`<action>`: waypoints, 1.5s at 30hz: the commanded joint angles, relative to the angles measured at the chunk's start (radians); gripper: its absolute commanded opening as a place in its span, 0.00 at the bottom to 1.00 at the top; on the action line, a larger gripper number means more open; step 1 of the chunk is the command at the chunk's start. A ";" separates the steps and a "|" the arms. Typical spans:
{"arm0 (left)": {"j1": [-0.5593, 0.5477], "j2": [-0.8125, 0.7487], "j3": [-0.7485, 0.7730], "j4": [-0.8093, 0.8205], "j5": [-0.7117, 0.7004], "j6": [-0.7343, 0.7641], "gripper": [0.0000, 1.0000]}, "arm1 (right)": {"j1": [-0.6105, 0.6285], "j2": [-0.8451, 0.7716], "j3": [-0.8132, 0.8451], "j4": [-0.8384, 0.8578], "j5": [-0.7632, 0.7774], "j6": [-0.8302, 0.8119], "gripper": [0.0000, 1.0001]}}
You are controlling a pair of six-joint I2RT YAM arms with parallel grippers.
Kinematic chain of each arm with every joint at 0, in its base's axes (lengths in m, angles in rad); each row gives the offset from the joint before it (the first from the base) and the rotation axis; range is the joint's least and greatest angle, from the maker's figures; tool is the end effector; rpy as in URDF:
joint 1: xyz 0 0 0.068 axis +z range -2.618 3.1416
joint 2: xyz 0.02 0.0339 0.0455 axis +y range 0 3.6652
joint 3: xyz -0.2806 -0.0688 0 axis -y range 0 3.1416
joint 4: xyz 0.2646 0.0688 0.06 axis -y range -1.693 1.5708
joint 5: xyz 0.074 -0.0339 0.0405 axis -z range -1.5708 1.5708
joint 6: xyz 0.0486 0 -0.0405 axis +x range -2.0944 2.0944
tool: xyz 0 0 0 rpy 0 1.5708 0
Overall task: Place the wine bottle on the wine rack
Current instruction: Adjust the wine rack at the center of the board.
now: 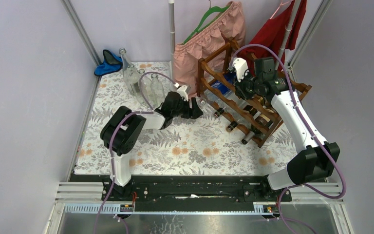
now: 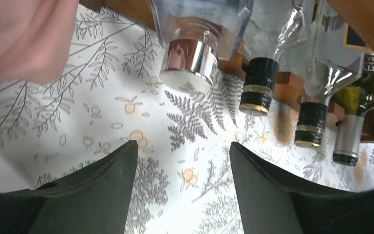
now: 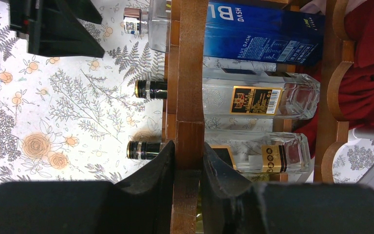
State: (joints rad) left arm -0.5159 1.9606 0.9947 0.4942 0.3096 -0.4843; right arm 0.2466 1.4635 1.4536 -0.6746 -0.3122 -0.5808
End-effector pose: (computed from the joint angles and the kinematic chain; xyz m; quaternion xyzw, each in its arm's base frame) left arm 0.3699 -0.2268 0.1349 0.0938 0.8412 -0.3628 0.3898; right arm 0.3341 0.0995 0.3738 -0.4198 0.7903 0.0680 0.4410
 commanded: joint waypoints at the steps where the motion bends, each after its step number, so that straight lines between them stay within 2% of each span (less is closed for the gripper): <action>1: -0.003 -0.102 -0.064 0.032 -0.012 0.018 0.76 | 0.039 -0.049 0.001 -0.074 -0.123 -0.027 0.04; 9: -0.026 -0.205 -0.123 -0.011 -0.090 0.022 0.75 | 0.038 -0.048 0.012 -0.082 -0.133 -0.041 0.12; 19: -0.024 -0.059 0.062 -0.058 -0.082 -0.007 0.70 | 0.039 -0.043 0.018 -0.090 -0.142 -0.038 0.14; 24: -0.025 -0.001 0.130 -0.081 -0.095 -0.014 0.59 | 0.039 -0.043 0.017 -0.088 -0.141 -0.041 0.13; 28: -0.026 0.044 0.173 -0.105 -0.075 -0.017 0.46 | 0.039 -0.045 0.017 -0.089 -0.139 -0.042 0.14; 34: -0.026 0.077 0.207 -0.117 -0.057 -0.023 0.37 | 0.038 -0.049 0.012 -0.085 -0.140 -0.044 0.14; 39: -0.026 0.089 0.227 -0.129 -0.051 -0.023 0.36 | 0.039 -0.049 0.006 -0.084 -0.137 -0.046 0.13; 41: -0.026 0.084 0.222 -0.125 -0.044 -0.024 0.39 | 0.038 -0.053 0.002 -0.087 -0.139 -0.049 0.15; 45: -0.028 0.038 0.158 -0.099 -0.042 -0.023 0.53 | 0.039 -0.064 0.004 -0.087 -0.149 -0.048 0.31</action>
State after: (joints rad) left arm -0.5377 2.0335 1.1877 0.3622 0.2546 -0.5079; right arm 0.2466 1.4631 1.4540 -0.6758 -0.3157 -0.5938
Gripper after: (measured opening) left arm 0.479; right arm 0.279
